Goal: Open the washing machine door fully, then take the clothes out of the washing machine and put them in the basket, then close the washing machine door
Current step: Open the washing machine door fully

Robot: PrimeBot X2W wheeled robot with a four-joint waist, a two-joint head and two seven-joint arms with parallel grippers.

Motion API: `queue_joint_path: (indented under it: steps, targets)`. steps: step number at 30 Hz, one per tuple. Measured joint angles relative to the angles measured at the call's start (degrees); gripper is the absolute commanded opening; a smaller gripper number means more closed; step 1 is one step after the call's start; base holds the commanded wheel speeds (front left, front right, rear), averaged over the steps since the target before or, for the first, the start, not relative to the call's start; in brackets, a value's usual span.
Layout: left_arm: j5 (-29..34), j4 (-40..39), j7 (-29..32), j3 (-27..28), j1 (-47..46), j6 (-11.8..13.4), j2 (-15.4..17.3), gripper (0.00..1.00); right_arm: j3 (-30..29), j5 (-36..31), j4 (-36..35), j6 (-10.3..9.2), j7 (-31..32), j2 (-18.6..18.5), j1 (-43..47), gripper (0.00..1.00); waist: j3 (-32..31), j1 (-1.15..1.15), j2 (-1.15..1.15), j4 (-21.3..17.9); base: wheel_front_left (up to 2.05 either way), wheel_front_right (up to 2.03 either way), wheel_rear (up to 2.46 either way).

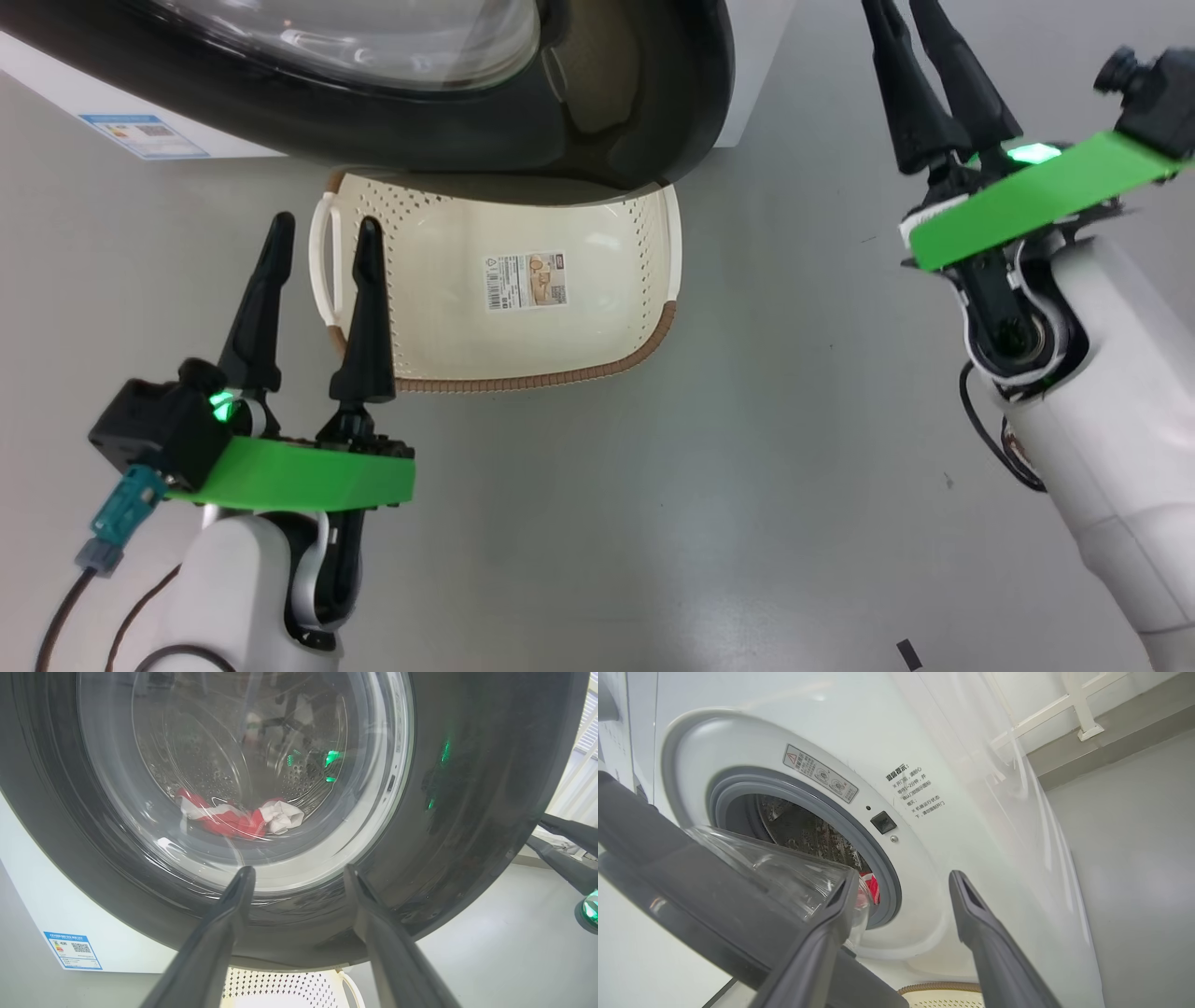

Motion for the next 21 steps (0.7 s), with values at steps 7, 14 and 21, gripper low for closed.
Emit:
queue_joint_path:
  steps: [7, 14, 21]
  targets:
    - [0.3, -0.2, 0.0, 0.0, 0.1, 0.0, 0.0, 1.00, -7.4, -13.8, -2.0, 0.00, -2.6, 1.5, 6.1, 1.00, -0.2, 0.00, 0.00, -0.4, 0.00, 0.00, 0.00]
    - [0.6, -0.4, 0.0, 0.0, 0.2, -0.1, 0.0, 1.00, -15.8, -36.1, -11.2, 0.01, -2.6, 8.3, 14.6, 1.00, -0.3, 0.00, 0.00, -0.6, 0.00, 0.00, 0.00]
    - [1.5, -3.3, 0.0, 0.5, 0.2, 0.0, 0.0, 1.00, -17.5, -45.9, -17.9, 0.01, -2.6, 10.5, 19.1, 1.00, -0.1, 0.00, 0.00, -0.7, 0.00, 0.00, 0.00]
